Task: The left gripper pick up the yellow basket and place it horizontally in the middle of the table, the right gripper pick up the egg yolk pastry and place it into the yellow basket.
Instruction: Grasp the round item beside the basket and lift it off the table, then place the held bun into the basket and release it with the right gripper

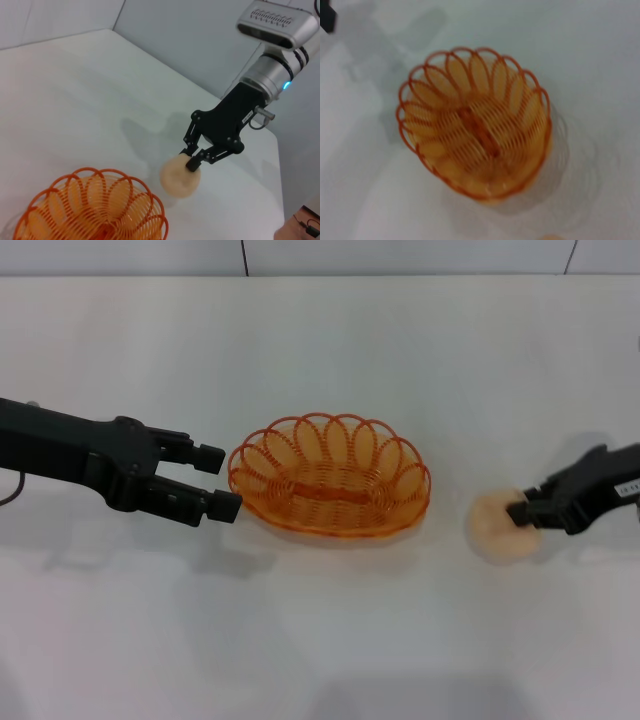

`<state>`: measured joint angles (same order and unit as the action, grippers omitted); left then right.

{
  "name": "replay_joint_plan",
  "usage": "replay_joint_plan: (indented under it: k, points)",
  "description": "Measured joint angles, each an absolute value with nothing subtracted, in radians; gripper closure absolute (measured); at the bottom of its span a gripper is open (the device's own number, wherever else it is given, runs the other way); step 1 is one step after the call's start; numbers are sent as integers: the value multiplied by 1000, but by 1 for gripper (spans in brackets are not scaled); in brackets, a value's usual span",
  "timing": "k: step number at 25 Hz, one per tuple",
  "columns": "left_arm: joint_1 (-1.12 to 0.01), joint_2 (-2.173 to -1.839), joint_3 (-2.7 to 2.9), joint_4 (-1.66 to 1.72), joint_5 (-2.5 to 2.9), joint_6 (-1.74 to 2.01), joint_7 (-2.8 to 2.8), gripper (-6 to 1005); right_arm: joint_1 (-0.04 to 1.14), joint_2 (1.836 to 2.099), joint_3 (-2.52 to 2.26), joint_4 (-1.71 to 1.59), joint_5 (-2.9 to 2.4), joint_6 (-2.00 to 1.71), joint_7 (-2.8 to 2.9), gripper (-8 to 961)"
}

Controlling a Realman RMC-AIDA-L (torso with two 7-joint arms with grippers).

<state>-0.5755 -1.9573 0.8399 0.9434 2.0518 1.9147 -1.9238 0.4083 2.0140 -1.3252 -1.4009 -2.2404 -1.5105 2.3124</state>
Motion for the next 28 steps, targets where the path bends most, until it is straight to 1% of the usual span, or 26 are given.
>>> replay_joint_plan:
  k: [11,18,28]
  points:
    - [-568,-1954,839,943,2049,1908,-1919,111,418,2014,-1333,-1460,-2095,-1473,2224,845]
    - [-567,-1956,839,944,2048,1903,-1909,111,426,2014,-1447,-1449,-2032,-1357,2152,877]
    - [-568,-1957,839,946,2046,1903,-1907,111,496,2017,-1584,-1368,-2027,-1207,2128,890]
